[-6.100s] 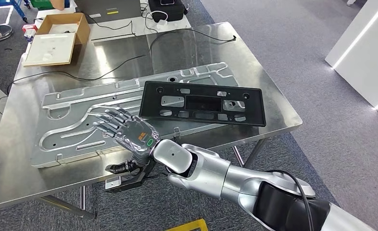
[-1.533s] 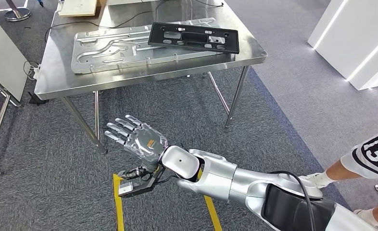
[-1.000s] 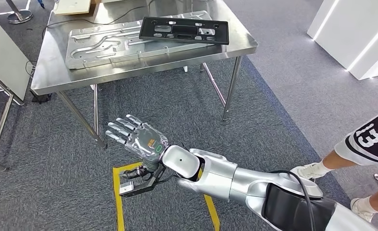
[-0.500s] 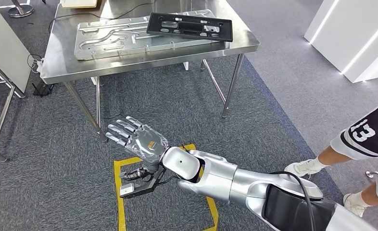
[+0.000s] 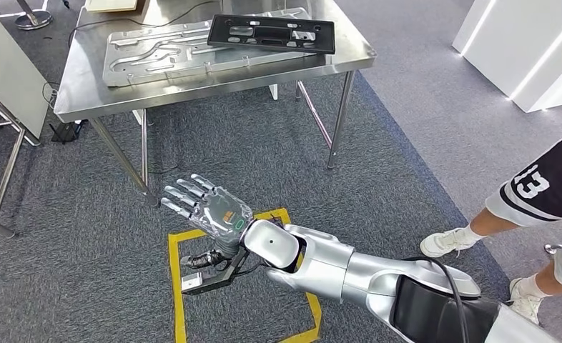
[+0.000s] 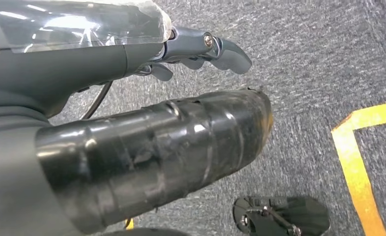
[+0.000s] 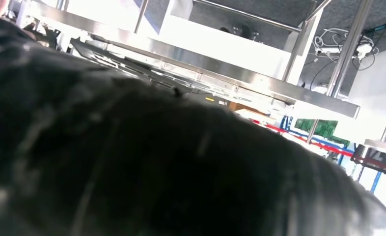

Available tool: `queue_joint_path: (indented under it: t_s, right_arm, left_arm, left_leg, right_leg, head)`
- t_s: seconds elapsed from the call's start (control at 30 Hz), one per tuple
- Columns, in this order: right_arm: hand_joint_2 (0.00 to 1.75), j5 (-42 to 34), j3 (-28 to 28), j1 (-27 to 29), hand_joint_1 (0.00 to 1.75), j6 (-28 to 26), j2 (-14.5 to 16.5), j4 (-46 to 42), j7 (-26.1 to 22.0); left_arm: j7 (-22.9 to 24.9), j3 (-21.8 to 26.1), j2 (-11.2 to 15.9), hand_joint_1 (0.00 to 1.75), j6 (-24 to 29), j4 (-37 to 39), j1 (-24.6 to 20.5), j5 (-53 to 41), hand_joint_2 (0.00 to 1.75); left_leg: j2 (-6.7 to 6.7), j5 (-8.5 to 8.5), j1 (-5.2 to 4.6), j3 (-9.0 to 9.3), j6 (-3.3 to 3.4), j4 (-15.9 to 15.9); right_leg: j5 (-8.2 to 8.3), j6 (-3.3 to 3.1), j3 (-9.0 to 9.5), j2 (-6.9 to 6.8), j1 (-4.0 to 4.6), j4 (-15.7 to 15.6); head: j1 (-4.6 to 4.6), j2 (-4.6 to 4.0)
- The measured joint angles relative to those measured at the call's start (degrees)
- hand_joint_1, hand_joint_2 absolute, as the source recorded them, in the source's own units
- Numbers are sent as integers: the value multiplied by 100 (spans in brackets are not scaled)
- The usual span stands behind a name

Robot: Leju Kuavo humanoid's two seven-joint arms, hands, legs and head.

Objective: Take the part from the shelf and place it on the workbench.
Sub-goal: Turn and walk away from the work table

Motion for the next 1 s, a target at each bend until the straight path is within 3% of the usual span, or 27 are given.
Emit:
queue_joint_path:
  t_s: [0.43,0.8,0.9,0.93,1.0]
  right_arm:
    - [0,-26,-46,149,0,-97,-16,-1,-9]
    - [0,-40,-141,412,0,-491,-44,-70,-56]
    - [0,36,-193,453,0,-536,-52,-185,-44]
    - [0,57,-211,458,0,-537,-59,-220,-37]
    - [0,87,-233,475,0,-538,-72,-254,-24]
  left_arm:
    - [-15,5,0,0,7,0,-6,1,0]
    - [-22,46,1,0,31,0,2,46,0]
    - [-31,67,1,0,62,0,3,51,0]
    - [-34,69,-1,0,70,0,2,51,0]
    - [-37,74,-4,0,75,0,-2,50,0]
  left_leg:
    - [0,22,4,-8,-25,-13]
    - [-1,17,-2,-26,-20,13]
    - [1,85,-2,59,95,-151]
    - [10,148,19,121,148,-283]
    - [20,251,68,191,186,-465]
  right_leg:
    - [6,-8,-13,1,5,7]
    - [20,9,-11,0,-9,-9]
    - [60,89,44,-4,-21,-114]
    - [0,109,35,-3,-12,-68]
    - [-308,137,-137,6,-29,353]
  head:
    - [0,0]
    - [1,0]
    - [1,0]
    - [2,0]
    - [4,-1]
